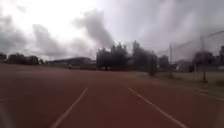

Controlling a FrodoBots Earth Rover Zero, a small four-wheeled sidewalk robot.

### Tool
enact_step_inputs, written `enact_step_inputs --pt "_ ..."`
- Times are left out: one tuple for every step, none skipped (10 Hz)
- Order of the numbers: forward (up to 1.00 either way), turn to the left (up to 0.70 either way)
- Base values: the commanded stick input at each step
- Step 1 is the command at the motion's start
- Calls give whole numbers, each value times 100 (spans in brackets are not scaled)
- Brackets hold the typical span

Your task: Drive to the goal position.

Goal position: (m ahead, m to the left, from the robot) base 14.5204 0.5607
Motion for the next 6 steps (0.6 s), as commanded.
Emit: enact_step_inputs --pt "85 0" --pt "85 0" --pt "85 0" --pt "85 0" --pt "85 0" --pt "85 0"
